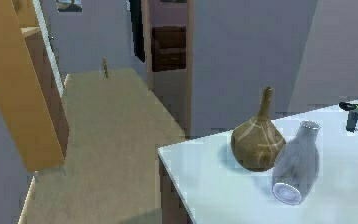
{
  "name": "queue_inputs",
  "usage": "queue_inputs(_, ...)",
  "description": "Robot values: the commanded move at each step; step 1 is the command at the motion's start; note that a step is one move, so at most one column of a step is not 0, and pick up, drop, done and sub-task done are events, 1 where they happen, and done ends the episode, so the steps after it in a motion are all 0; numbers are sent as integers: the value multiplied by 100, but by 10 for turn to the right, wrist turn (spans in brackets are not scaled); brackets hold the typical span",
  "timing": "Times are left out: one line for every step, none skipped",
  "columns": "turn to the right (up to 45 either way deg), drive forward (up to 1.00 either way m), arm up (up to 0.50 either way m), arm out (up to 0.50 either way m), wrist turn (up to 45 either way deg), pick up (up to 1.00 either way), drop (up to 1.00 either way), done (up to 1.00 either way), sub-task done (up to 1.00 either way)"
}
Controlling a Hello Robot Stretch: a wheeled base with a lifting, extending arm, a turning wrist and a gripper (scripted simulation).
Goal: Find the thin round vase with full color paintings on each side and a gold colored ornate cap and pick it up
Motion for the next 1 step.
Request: queue_inputs(0, 0, 10, 0, 0, 0, 0, 0, 0)
